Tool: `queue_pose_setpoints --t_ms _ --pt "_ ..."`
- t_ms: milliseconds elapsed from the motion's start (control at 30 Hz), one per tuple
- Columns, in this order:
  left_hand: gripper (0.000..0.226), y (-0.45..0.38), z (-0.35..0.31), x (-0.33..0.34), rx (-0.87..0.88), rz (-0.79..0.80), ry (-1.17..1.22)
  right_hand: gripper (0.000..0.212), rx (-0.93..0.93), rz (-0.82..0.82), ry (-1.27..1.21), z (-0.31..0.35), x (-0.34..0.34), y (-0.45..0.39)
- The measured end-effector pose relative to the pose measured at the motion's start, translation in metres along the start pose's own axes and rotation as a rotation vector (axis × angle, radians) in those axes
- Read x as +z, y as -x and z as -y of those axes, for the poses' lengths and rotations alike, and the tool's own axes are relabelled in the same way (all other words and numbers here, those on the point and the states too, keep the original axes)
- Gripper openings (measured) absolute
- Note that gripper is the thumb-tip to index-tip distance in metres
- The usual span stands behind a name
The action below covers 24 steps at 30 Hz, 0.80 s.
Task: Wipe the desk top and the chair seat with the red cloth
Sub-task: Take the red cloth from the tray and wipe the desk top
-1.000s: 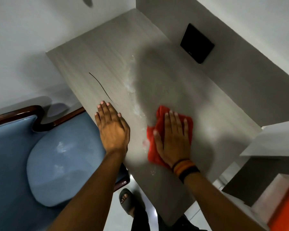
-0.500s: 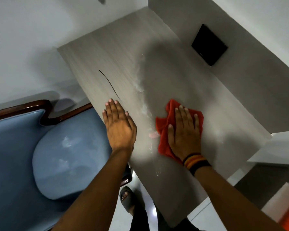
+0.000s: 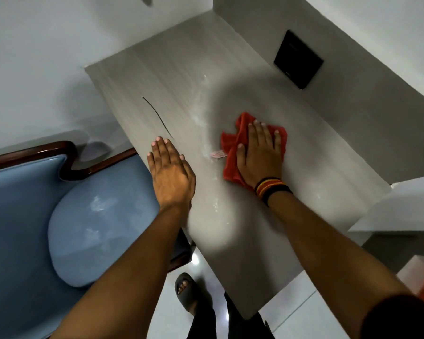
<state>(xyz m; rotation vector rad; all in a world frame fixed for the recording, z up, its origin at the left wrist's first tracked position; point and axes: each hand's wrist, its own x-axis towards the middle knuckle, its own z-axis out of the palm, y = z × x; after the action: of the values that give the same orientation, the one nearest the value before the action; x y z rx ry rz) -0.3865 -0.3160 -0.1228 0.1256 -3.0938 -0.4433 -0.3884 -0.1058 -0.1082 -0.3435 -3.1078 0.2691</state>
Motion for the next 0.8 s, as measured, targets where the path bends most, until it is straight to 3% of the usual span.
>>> queue_pose_setpoints --t_ms 133,233,367,467,533,633,800 --pt "0.061 -0.001 -0.003 -0.004 0.001 0.04 -0.034 0.065 0.036 -0.052 -0.006 -0.008 0.007 0.082" --pt "0.061 0.0 -0.009 -0.007 -0.022 0.054 -0.049 0.066 0.053 0.006 0.01 -0.046 0.006 0.154" --pt "0.062 0.001 -0.012 -0.002 -0.041 0.011 -0.032 0.071 0.255 0.002 0.012 -0.112 -0.013 0.1" --pt "0.062 0.002 -0.012 0.001 -0.041 -0.014 -0.03 0.092 0.464 -0.018 -0.051 -0.086 -0.015 0.027" --pt "0.063 0.0 -0.013 0.002 -0.032 -0.026 -0.03 0.095 0.335 -0.019 -0.04 -0.034 -0.003 0.019" --pt "0.063 0.001 -0.011 0.004 -0.038 -0.027 -0.038 0.079 0.058 -0.02 0.012 0.002 0.012 0.082" --pt "0.065 0.001 -0.011 0.002 -0.036 -0.007 -0.053 0.07 0.148 0.019 0.065 -0.074 -0.002 0.18"
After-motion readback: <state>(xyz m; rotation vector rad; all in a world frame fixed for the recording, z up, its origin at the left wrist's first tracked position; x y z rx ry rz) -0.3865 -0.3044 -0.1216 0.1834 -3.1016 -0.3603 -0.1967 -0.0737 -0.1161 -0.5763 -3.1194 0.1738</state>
